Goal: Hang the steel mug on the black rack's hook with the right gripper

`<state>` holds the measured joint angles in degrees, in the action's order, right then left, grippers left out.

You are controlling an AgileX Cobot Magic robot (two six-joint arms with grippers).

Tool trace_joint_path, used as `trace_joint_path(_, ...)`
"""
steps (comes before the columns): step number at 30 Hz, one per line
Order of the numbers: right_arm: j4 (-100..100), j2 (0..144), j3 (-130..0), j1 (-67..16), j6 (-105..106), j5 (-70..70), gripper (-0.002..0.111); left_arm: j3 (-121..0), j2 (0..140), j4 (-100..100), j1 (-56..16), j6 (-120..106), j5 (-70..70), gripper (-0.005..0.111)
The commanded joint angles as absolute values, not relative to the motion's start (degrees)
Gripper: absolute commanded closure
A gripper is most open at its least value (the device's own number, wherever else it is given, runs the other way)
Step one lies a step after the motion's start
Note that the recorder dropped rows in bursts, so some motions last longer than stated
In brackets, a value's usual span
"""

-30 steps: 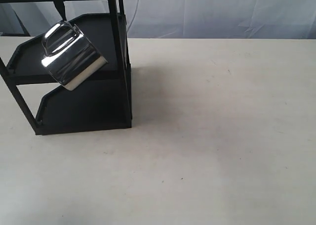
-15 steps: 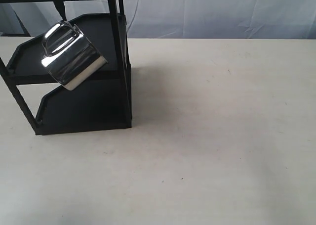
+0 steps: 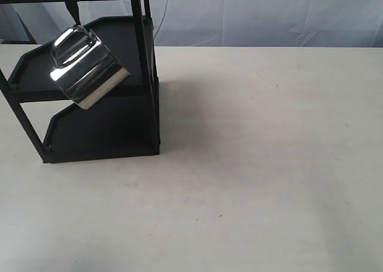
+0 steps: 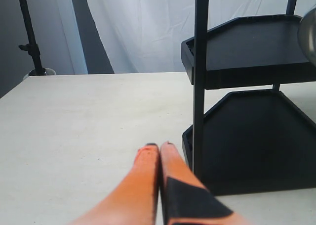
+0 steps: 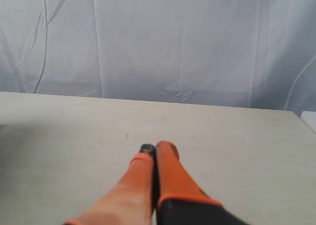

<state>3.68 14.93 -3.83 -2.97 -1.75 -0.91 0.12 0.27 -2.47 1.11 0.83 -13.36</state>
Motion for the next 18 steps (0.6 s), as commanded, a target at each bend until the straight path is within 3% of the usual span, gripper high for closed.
trace_joint_path(1, 2.0, 12.3, 0.0, -3.1, 0.0, 0.6, 0.109, 0.0, 0.0, -2.4, 1.0, 1.0, -13.2, 0.105)
trace_joint_path(18, 0.0, 10.9, 0.0, -3.1, 0.0, -10.0, 0.109, 0.0, 0.0, -2.4, 1.0, 1.0, -13.2, 0.105)
